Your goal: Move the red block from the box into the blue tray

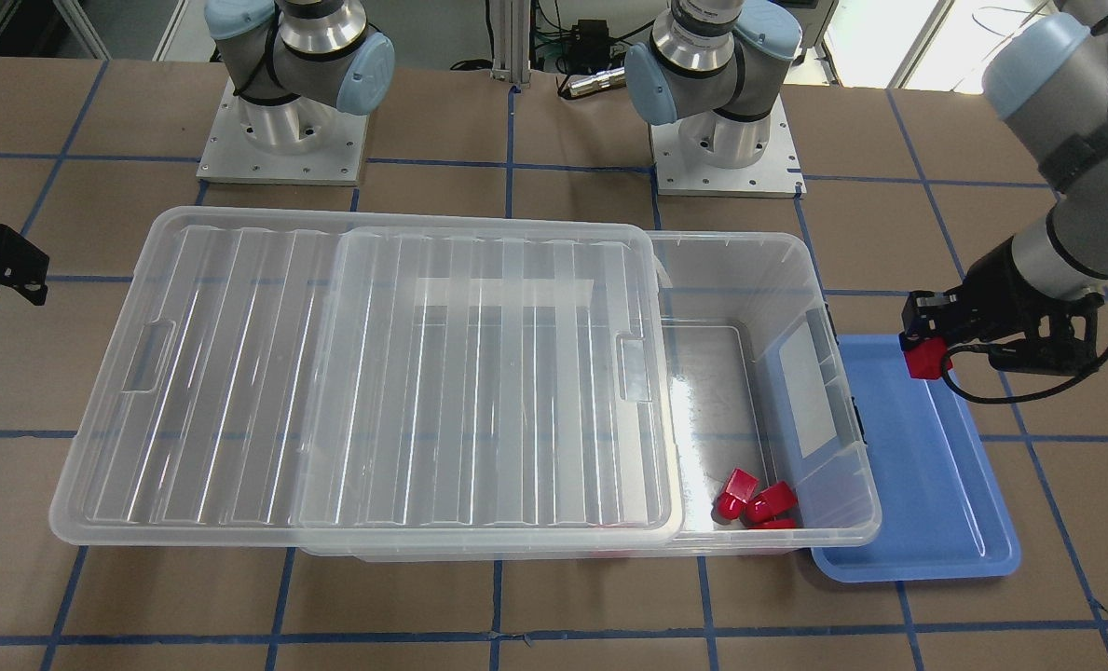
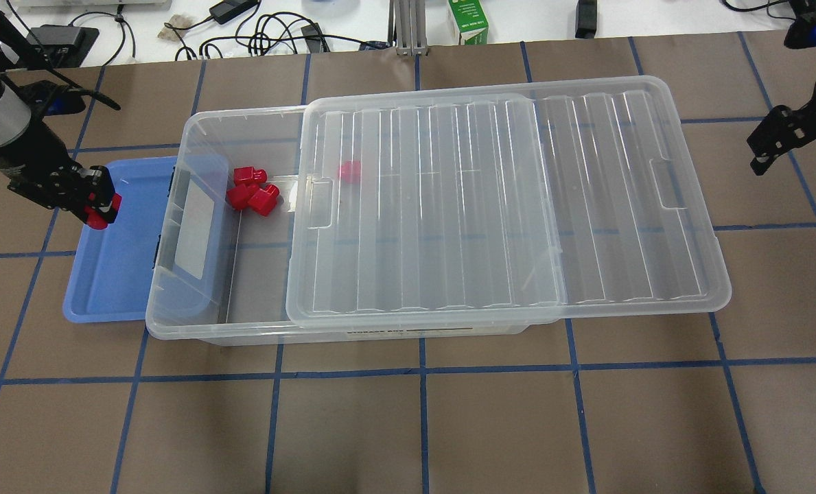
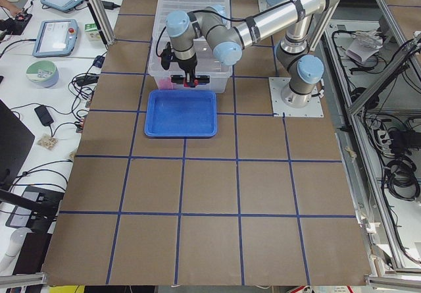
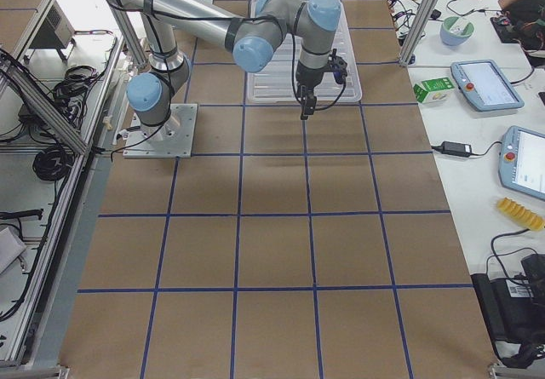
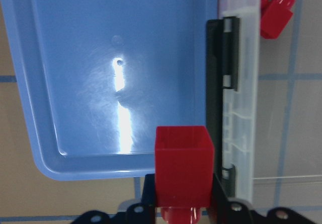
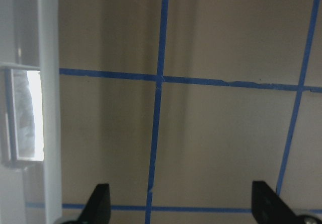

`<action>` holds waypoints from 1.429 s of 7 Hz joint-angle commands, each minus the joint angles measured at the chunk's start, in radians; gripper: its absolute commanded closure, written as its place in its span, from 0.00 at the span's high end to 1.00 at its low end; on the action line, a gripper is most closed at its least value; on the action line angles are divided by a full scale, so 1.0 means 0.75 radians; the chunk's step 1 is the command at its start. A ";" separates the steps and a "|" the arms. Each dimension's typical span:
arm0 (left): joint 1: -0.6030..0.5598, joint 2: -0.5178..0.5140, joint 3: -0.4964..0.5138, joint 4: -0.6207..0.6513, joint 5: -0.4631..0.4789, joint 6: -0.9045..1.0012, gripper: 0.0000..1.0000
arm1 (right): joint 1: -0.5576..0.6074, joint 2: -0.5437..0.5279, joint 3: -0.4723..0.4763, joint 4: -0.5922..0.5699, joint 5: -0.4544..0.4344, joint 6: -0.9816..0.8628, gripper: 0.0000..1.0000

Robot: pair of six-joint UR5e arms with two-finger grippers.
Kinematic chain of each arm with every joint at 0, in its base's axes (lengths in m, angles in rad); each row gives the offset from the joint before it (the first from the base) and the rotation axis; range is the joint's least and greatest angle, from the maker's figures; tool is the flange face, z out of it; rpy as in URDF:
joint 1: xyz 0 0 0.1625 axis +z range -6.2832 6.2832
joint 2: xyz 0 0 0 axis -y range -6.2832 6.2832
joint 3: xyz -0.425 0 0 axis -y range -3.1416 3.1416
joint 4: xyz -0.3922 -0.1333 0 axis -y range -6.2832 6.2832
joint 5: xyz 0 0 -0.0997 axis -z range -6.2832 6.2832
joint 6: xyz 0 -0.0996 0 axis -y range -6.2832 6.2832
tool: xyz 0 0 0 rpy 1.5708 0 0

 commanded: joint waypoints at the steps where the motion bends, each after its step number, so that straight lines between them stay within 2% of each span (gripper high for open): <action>1: 0.084 -0.129 -0.115 0.274 -0.001 0.100 0.00 | -0.007 0.026 0.140 -0.185 0.146 0.007 1.00; 2: 0.084 -0.166 -0.168 0.407 -0.001 0.102 0.00 | 0.001 0.024 0.149 -0.185 0.178 0.082 1.00; 5: 0.084 -0.215 -0.195 0.480 0.003 0.090 0.00 | 0.095 0.018 0.181 -0.179 0.247 0.272 1.00; 6: 0.084 -0.225 -0.197 0.486 0.007 0.090 0.38 | 0.162 0.015 0.179 -0.183 0.254 0.364 1.00; 7: 0.084 -0.207 -0.191 0.484 0.014 0.074 0.81 | 0.213 0.017 0.183 -0.234 0.252 0.438 1.00; 8: 0.074 -0.181 -0.173 0.468 0.020 0.061 0.92 | 0.275 0.015 0.182 -0.242 0.248 0.497 1.00; 9: 0.061 -0.144 -0.163 0.427 0.020 0.033 0.99 | 0.350 0.026 0.184 -0.260 0.244 0.557 1.00; 10: 0.061 -0.093 -0.104 0.309 0.020 0.031 1.00 | 0.420 0.026 0.184 -0.293 0.231 0.582 1.00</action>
